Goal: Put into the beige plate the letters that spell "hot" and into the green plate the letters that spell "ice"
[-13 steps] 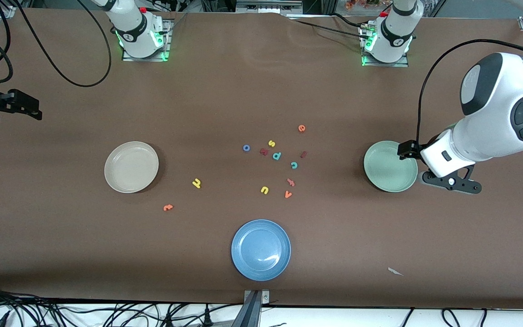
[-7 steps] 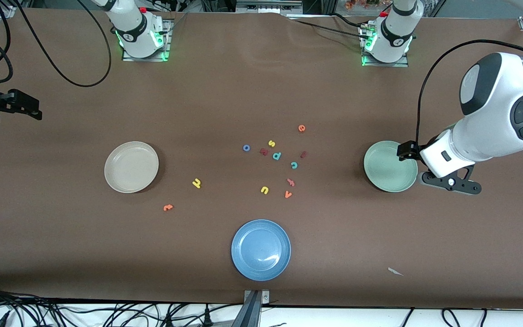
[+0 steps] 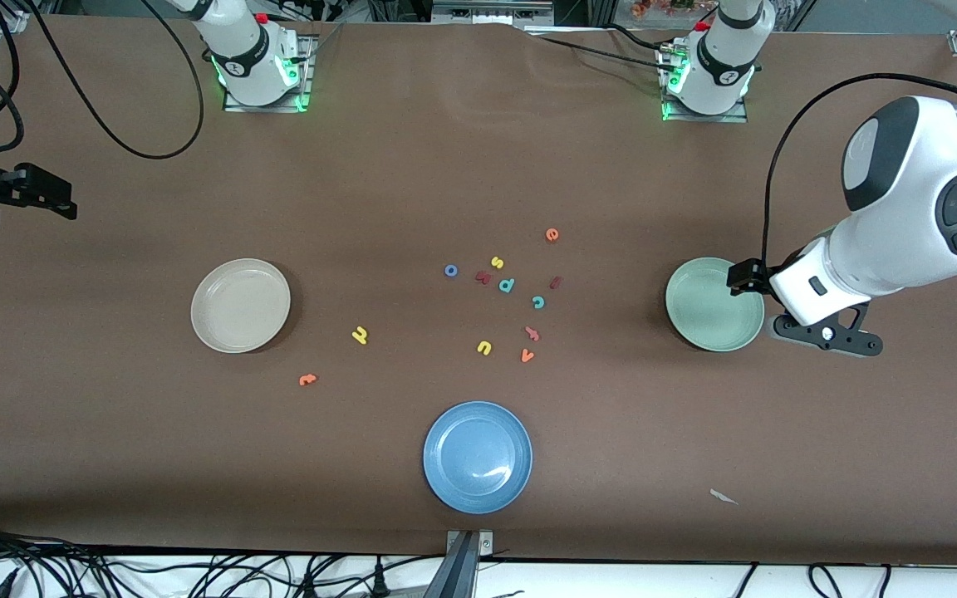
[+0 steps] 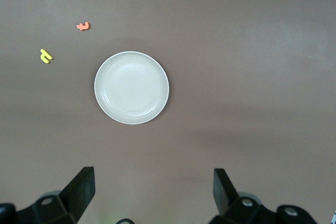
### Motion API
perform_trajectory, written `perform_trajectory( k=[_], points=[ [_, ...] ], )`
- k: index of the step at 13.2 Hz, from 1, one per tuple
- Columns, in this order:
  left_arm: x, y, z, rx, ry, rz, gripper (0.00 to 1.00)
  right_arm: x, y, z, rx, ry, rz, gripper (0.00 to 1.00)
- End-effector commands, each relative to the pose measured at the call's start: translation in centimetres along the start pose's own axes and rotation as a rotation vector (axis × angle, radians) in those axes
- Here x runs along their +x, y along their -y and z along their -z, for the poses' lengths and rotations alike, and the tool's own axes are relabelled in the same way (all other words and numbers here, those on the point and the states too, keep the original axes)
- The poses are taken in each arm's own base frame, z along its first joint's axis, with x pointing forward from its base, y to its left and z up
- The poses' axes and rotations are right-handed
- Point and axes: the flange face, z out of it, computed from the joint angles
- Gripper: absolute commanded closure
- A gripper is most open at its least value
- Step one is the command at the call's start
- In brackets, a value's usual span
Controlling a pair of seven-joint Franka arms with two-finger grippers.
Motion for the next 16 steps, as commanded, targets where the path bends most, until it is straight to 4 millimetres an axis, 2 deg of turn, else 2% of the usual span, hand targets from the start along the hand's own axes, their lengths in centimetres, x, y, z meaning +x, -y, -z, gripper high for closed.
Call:
perform_trajectory(
  k=[1, 9, 12, 16],
  points=[
    [-0.4, 0.1, 0.2, 0.032, -0.011, 0.007, 0.01, 0.1, -0.2, 0.5, 0.017, -0.005, -0.014, 0.0],
    [-0.4, 0.0, 0.2, 0.032, -0.011, 0.005, 0.01, 0.1, 0.1, 0.3, 0.02, 0.004, -0.009, 0.0],
    [-0.2, -0.9, -0.2, 0.019, -0.007, 0.023, 0.01, 0.2, 0.4, 0.0, 0.039, 0.009, -0.006, 0.0],
    [0.8, -7.1, -2.5, 0.008, 0.006, 0.073, 0.01, 0.3, 1.2, 0.1, 0.063, 0.004, 0.005, 0.0]
  ],
)
